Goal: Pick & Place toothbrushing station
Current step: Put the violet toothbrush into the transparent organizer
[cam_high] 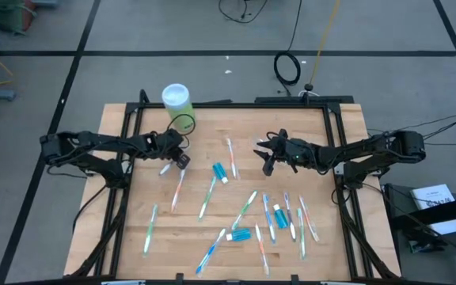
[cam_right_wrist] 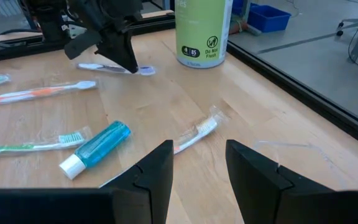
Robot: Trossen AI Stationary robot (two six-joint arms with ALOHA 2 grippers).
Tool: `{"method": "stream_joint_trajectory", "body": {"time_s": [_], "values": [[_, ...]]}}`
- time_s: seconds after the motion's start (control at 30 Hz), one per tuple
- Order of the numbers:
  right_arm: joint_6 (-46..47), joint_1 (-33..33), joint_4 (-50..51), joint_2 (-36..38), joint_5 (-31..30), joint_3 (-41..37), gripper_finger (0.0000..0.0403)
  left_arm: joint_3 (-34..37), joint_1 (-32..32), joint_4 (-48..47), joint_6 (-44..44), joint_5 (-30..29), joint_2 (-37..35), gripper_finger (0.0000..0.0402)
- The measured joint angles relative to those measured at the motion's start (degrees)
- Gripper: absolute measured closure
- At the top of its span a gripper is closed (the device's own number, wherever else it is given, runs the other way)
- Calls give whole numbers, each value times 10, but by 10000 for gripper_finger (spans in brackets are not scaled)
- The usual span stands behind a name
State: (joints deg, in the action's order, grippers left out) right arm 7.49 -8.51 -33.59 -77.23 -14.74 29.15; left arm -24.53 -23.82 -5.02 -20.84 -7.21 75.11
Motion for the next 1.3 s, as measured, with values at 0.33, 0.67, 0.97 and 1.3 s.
{"method": "stream_joint_trajectory", "body": {"time_s": [0.33, 0.67, 0.97, 1.3], "values": [[0, 0, -41, -10, 0, 0, 261, 0, 48, 235, 80, 50, 0, 392], [-69, -27, -381, -107, 147, 23, 261, 0, 81, 479, 166, 170, 0, 398], [-115, -58, -151, -109, 273, 178, 261, -64, 65, 489, 167, 307, 0, 399], [-104, -52, -147, -108, 359, 195, 260, -96, 72, 427, 193, 311, 0, 397]]}}
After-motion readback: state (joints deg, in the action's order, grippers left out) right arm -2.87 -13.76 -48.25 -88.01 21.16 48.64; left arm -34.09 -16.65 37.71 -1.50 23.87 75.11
